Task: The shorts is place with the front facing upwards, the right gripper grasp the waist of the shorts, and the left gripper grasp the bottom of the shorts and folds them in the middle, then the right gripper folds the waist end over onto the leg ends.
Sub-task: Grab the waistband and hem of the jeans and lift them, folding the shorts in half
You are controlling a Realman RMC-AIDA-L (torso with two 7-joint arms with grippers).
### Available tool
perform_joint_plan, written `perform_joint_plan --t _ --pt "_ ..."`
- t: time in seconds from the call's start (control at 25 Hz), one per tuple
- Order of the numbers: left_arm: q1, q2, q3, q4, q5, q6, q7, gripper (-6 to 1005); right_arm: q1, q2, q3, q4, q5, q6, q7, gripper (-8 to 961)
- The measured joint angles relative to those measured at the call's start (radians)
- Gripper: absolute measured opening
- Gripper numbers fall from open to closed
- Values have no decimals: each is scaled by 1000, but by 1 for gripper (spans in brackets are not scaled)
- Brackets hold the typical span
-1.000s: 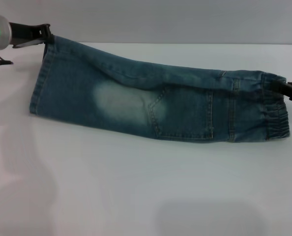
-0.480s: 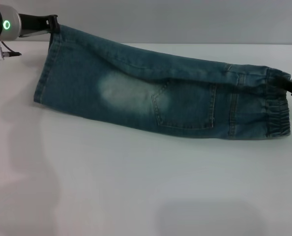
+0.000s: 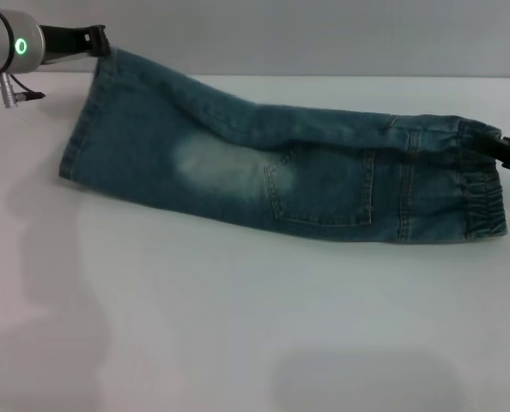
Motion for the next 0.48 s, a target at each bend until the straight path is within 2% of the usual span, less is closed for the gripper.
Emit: perform_joint_plan --t 0.4,0.48 --pt "4 -24 5 9 -2 -74 0 219 0 0 0 1 0 -8 -6 29" --pt "5 -25 5 10 -1 -79 0 293 0 0 1 2 0 -10 -6 32"
